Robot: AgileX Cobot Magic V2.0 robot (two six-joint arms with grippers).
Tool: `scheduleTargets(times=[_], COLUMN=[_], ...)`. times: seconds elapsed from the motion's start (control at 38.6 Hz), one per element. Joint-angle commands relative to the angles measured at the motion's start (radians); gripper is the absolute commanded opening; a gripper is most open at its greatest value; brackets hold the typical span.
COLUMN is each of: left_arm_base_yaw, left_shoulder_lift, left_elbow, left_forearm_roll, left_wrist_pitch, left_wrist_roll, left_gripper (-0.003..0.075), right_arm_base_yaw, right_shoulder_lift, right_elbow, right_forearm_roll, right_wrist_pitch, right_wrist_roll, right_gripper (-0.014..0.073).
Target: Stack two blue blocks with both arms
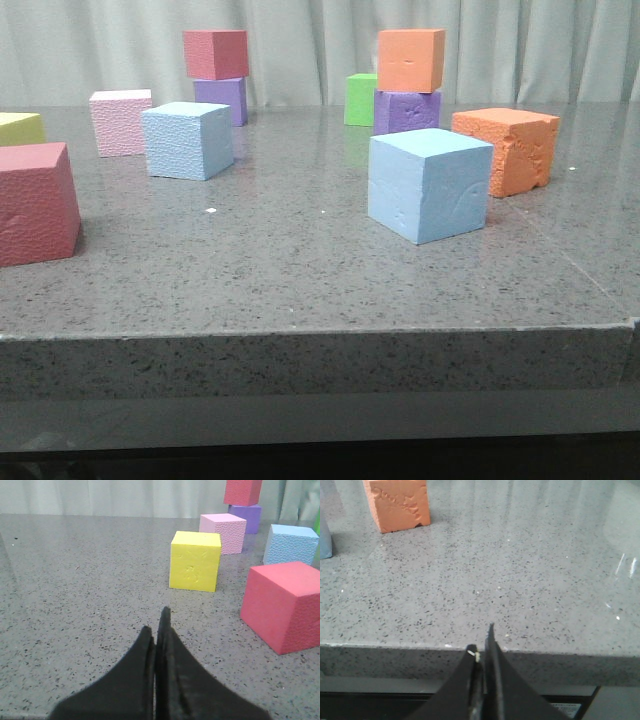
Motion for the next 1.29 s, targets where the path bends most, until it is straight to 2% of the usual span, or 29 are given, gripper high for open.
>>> scheduleTargets(times=[0.0,0.88,1.14,1.27], left_arm_base_yaw=[0.004,0.004,0.004,0.004], left_shoulder_lift=[-0.018,-0.018,-0.018,-0.018], left_elbow=[0.001,0.001,0.001,0.001], left_forearm_roll=[-0.009,-0.009,-0.009,-0.009], left_wrist_pitch=[-0.086,-0.088,-0.278,-0.301], left_wrist_roll=[-0.008,-0.008,-0.006,-0.006], left_gripper=[-0.002,-0.002,-0.002,-0.002], right_arm_base_yaw=[-0.005,-0.005,-0.005,-0.005], right_shoulder_lift=[-0.017,-0.017,-0.017,-0.017], right_elbow=[-0.006,-0.006,-0.006,-0.006], right_forearm_roll=[-0.005,-0.006,-0.006,-0.006], right_wrist_pitch=[-0.075,-0.086,-0.189,-0.195], right_wrist_roll=[0.0,-0.021,-0.021,-0.021], right_gripper=[0.0035,0.0035,0.0035,0.0035])
